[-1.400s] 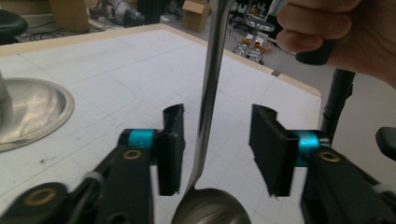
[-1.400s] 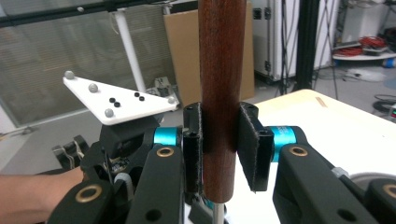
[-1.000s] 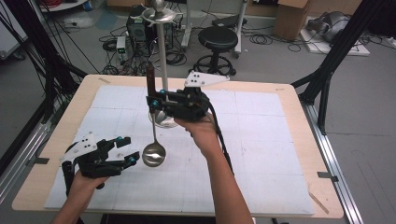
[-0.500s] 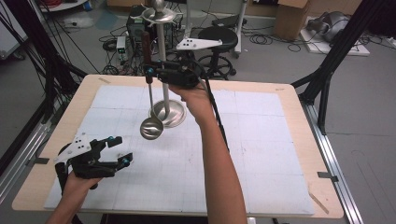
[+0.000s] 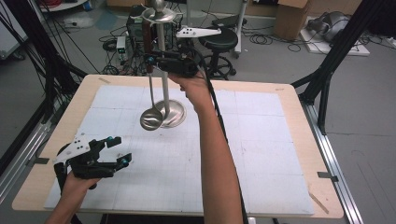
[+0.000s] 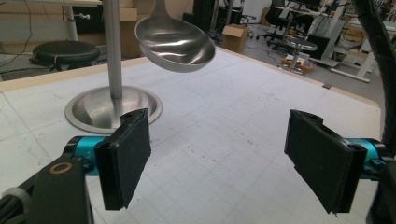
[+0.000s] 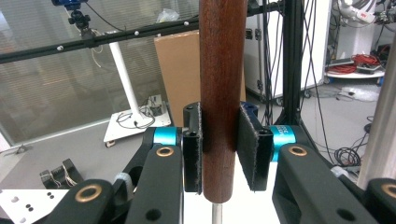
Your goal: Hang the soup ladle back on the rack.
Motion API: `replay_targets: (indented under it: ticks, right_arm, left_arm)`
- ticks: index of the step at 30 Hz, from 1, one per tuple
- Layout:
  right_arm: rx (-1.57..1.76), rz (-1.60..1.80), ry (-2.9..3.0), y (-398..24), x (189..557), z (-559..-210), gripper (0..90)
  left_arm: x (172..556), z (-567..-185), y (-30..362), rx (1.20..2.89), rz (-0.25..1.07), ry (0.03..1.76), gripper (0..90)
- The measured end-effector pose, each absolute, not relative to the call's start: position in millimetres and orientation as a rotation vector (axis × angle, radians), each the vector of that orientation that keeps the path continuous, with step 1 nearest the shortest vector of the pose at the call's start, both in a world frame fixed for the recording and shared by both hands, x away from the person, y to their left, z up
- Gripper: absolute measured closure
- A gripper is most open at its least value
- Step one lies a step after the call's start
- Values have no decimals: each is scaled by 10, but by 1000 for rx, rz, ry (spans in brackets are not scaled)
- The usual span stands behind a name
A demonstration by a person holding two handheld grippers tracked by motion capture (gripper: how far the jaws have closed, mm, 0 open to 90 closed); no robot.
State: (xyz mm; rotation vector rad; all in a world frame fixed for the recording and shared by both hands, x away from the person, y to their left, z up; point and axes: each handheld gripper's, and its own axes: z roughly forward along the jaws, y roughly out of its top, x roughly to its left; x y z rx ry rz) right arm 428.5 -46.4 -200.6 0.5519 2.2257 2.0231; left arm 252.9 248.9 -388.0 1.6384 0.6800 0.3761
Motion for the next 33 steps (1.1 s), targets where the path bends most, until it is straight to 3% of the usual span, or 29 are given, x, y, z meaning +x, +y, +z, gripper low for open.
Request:
replay_targets:
  ticks: [21, 22, 24, 33]
  right_arm:
    - [662, 2022, 2193, -514, 4501, -2097, 722]
    - [678, 2016, 2190, -512, 4490, -2094, 701]
    - [720, 1986, 2164, -522, 4448, -2092, 543]
    - [773, 1622, 2206, -875, 4062, -2396, 281]
  left_arm:
    - [2530, -3886, 2496, 1634, 375, 686, 230]
    - [2530, -3888, 2496, 1635, 375, 687, 231]
    - [2530, -3895, 2499, 1632, 373, 692, 231]
    - [2569, -3957, 2543, 1609, 375, 745, 232]
